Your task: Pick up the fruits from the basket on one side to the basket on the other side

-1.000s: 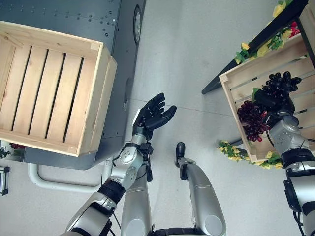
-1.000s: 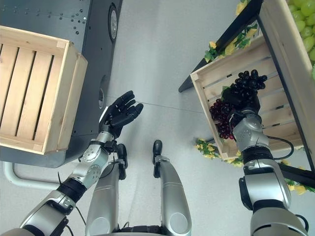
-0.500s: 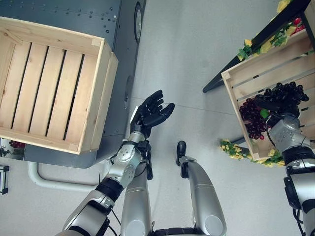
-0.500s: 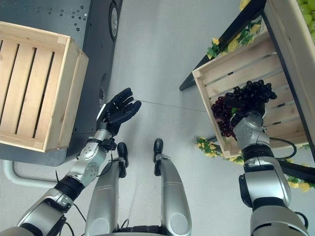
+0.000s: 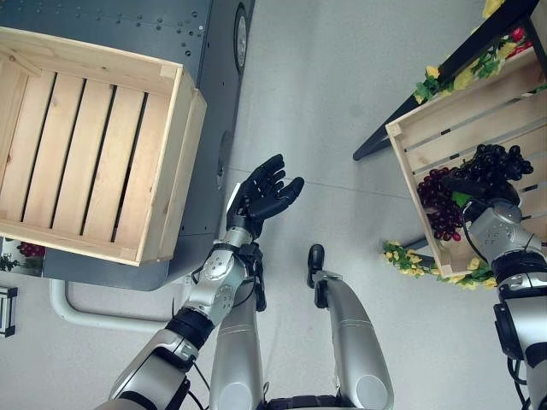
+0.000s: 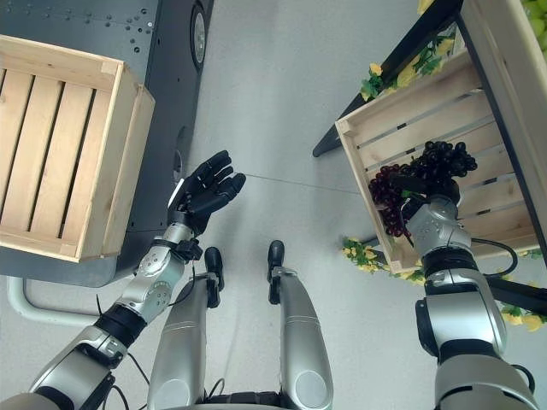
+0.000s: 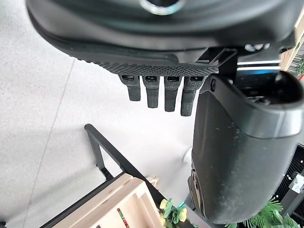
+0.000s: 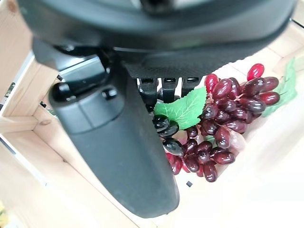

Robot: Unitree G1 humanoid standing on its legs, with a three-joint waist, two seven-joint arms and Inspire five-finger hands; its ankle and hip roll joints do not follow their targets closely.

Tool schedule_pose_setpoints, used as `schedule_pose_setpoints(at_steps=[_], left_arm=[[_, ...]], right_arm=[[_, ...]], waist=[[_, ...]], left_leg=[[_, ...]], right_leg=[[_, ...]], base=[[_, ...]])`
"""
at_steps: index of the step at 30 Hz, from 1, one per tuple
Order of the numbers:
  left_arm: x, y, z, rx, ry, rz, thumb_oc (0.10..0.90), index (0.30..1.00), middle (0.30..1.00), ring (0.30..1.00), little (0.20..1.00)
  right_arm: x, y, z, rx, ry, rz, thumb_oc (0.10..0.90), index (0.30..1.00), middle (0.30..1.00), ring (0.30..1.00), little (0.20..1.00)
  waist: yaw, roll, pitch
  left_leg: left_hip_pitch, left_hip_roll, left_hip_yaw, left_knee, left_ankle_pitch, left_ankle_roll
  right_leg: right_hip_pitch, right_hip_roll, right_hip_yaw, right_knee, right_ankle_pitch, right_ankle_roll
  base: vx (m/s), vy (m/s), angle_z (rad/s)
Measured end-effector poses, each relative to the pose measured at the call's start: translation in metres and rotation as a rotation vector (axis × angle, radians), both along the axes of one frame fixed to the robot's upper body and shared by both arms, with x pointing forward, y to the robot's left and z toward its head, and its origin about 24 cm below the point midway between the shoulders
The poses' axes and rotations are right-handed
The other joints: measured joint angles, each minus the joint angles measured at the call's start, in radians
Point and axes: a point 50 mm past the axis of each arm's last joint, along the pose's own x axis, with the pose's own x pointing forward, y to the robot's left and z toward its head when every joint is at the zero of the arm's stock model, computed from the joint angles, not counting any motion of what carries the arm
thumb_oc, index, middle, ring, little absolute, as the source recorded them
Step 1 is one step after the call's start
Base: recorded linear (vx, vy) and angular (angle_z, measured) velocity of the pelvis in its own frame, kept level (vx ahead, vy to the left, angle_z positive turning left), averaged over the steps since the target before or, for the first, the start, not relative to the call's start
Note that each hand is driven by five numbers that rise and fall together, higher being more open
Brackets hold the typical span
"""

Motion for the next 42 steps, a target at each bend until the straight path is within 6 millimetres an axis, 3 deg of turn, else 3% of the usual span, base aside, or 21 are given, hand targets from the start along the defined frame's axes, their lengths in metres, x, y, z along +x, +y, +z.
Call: schedule_pose_setpoints(at_steps=[3, 7, 11, 15, 22, 33, 37, 42], left_arm=[[0.000, -0.001, 0.000, -0.003, 0.001, -0.004, 0.800, 0.900, 0.900, 0.900, 0.900], [-0.002, -0.002, -0.004, -0.004, 0.009, -0.012, 0.800, 0.900, 0.900, 0.900, 0.900], [-0.002, -0.005, -0.004, -0.010, 0.009, -0.023, 0.800, 0.900, 0.900, 0.900, 0.900], [-0.004, -0.010, -0.008, 0.004, 0.019, -0.043, 0.800, 0.900, 0.900, 0.900, 0.900], [-0.007, -0.018, -0.013, 0.019, 0.035, -0.074, 0.800, 0.900, 0.900, 0.900, 0.900], [-0.008, -0.021, -0.012, -0.007, 0.030, -0.064, 0.800, 0.900, 0.900, 0.900, 0.900], [-0.008, -0.022, -0.014, -0.018, 0.036, -0.057, 0.800, 0.900, 0.900, 0.900, 0.900], [-0.012, -0.018, -0.029, -0.012, 0.086, -0.017, 0.800, 0.900, 0.900, 0.900, 0.900]], right_arm=[[0.000, 0.001, 0.000, 0.071, -0.046, -0.005, 0.800, 0.900, 0.900, 0.900, 0.900], [0.003, 0.022, -0.004, 0.512, -0.444, -0.005, 0.800, 0.900, 0.900, 0.900, 0.900], [0.005, 0.038, -0.002, 0.667, -0.602, 0.011, 0.800, 0.900, 0.900, 0.900, 0.900], [0.004, 0.033, 0.002, 0.721, -0.668, -0.043, 0.800, 0.900, 0.900, 0.900, 0.900], [0.003, 0.027, 0.006, 0.681, -0.629, -0.147, 0.800, 0.900, 0.900, 0.900, 0.900], [0.005, 0.035, 0.004, 0.331, -0.395, -0.103, 0.800, 0.900, 0.900, 0.900, 0.900], [0.006, 0.049, 0.003, 0.158, -0.338, -0.012, 0.800, 0.900, 0.900, 0.900, 0.900], [-0.006, 0.086, -0.035, 0.077, -0.255, 0.119, 0.800, 0.900, 0.900, 0.900, 0.900]], waist=[[-0.001, 0.000, 0.000], [-0.003, 0.000, 0.000], [0.000, 0.001, 0.000], [0.000, 0.002, 0.000], [-0.003, 0.009, -0.001], [-0.002, 0.026, 0.001], [-0.003, 0.031, 0.001], [-0.008, 0.035, 0.000]], left_leg=[[0.017, 0.000, 0.001, 0.000, -0.001, 0.000], [0.050, 0.002, 0.003, -0.004, -0.008, 0.001], [0.065, 0.001, 0.006, -0.004, -0.011, -0.003], [0.071, 0.001, 0.007, -0.004, -0.011, -0.003], [0.101, 0.000, 0.020, -0.021, -0.011, -0.004], [0.134, -0.002, 0.028, -0.041, -0.008, -0.007], [0.144, -0.004, 0.030, -0.046, -0.007, -0.009], [0.194, -0.006, 0.032, -0.080, -0.003, -0.016]], right_leg=[[0.015, 0.000, 0.001, 0.000, 0.000, 0.000], [0.047, 0.003, 0.004, -0.003, -0.004, -0.005], [0.058, 0.004, 0.018, 0.000, -0.007, 0.000], [0.063, 0.004, 0.019, 0.002, -0.007, 0.001], [0.079, 0.003, 0.024, 0.001, -0.012, -0.001], [0.098, 0.001, 0.028, 0.005, -0.018, -0.007], [0.099, -0.002, 0.030, 0.016, -0.027, -0.009], [0.136, 0.000, 0.033, 0.006, -0.035, -0.015]], base=[[0.01, 0.004, 0.00], [0.03, 0.010, -0.03], [0.02, 0.011, -0.03], [0.01, 0.008, 0.00], [0.03, 0.031, -0.03], [0.02, 0.021, -0.01], [0.01, 0.008, 0.00], [0.02, -0.004, -0.01]])
